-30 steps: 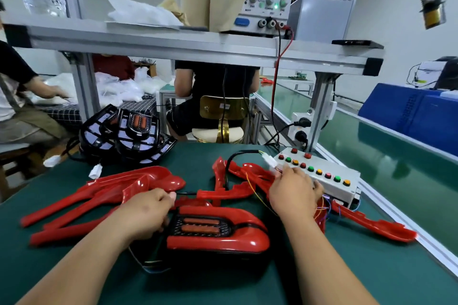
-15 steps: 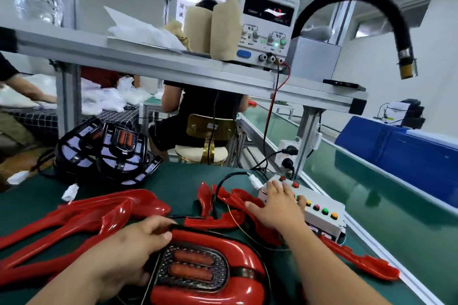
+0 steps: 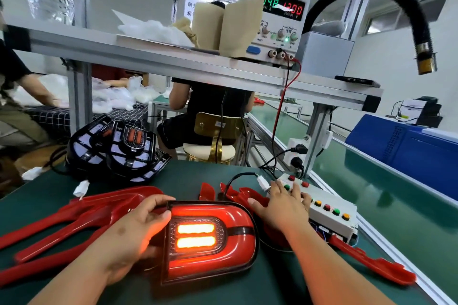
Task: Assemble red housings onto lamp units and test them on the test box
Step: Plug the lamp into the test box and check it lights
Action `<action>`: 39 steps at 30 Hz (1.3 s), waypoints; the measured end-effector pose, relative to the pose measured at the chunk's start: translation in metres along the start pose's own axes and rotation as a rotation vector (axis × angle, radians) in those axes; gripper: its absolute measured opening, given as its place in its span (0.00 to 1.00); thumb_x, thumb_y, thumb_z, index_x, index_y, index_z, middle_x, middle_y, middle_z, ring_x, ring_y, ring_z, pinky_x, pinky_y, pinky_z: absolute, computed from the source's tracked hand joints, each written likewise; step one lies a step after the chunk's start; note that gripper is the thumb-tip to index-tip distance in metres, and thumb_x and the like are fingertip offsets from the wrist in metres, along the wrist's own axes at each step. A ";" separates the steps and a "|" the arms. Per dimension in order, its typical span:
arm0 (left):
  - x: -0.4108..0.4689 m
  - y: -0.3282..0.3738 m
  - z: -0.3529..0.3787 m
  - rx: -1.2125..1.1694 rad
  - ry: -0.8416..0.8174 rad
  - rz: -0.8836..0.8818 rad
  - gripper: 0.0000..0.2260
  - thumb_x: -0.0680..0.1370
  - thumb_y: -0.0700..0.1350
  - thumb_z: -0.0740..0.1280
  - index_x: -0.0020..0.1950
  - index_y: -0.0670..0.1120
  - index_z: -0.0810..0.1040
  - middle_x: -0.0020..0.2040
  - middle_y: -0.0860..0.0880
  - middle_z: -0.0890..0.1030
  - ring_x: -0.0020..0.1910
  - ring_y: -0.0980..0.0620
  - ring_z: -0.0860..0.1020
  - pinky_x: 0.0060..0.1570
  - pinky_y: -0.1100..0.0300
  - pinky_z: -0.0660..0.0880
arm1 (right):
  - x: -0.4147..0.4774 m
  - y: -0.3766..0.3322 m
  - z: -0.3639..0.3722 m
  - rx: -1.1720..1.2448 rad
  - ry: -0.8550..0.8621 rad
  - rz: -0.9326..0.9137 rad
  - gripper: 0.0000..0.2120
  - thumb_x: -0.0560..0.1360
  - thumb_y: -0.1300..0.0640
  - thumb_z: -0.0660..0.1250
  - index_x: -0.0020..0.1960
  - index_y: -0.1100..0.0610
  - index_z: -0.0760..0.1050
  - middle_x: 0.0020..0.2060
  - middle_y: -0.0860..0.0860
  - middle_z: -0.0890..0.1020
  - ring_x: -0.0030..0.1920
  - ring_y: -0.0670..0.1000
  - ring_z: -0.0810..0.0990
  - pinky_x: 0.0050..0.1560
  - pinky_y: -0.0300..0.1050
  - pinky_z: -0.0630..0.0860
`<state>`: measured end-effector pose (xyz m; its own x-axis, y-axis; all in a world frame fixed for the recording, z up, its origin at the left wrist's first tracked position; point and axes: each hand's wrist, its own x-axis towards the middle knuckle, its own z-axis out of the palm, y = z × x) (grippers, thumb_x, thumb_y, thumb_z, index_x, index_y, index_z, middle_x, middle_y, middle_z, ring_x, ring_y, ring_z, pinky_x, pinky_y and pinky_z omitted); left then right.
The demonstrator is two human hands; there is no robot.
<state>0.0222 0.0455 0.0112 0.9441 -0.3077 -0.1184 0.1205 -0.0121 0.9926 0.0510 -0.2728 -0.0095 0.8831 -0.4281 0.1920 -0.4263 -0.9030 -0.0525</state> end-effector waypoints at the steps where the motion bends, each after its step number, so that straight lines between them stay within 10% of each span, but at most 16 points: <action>1: 0.001 -0.001 0.000 -0.001 -0.004 0.003 0.10 0.82 0.40 0.61 0.59 0.50 0.78 0.50 0.38 0.83 0.49 0.39 0.84 0.45 0.40 0.82 | 0.000 0.000 0.000 -0.010 0.002 -0.001 0.48 0.69 0.21 0.46 0.79 0.51 0.51 0.79 0.47 0.54 0.78 0.60 0.46 0.72 0.65 0.46; 14: 0.012 -0.010 -0.004 0.035 -0.040 0.025 0.09 0.83 0.42 0.60 0.57 0.53 0.77 0.49 0.44 0.85 0.53 0.44 0.82 0.43 0.49 0.79 | 0.000 0.006 0.001 -0.107 -0.019 -0.058 0.61 0.55 0.16 0.28 0.80 0.50 0.45 0.80 0.50 0.50 0.77 0.63 0.52 0.72 0.65 0.45; 30: 0.008 -0.007 0.001 -0.016 -0.018 0.043 0.09 0.82 0.40 0.61 0.60 0.49 0.76 0.53 0.39 0.83 0.56 0.38 0.81 0.57 0.33 0.75 | -0.002 0.011 -0.009 -0.140 0.003 -0.103 0.50 0.64 0.18 0.42 0.79 0.43 0.43 0.79 0.52 0.41 0.75 0.64 0.59 0.73 0.66 0.44; 39: 0.013 -0.011 -0.002 -0.002 -0.040 0.043 0.09 0.82 0.41 0.60 0.58 0.51 0.77 0.49 0.43 0.85 0.52 0.42 0.83 0.53 0.39 0.79 | 0.000 0.006 -0.010 -0.185 -0.043 -0.097 0.51 0.62 0.17 0.38 0.78 0.42 0.38 0.80 0.51 0.47 0.75 0.67 0.58 0.72 0.65 0.48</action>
<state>0.0339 0.0439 -0.0010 0.9355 -0.3454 -0.0742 0.0806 0.0043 0.9967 0.0465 -0.2780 -0.0004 0.9274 -0.3445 0.1455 -0.3645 -0.9198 0.1453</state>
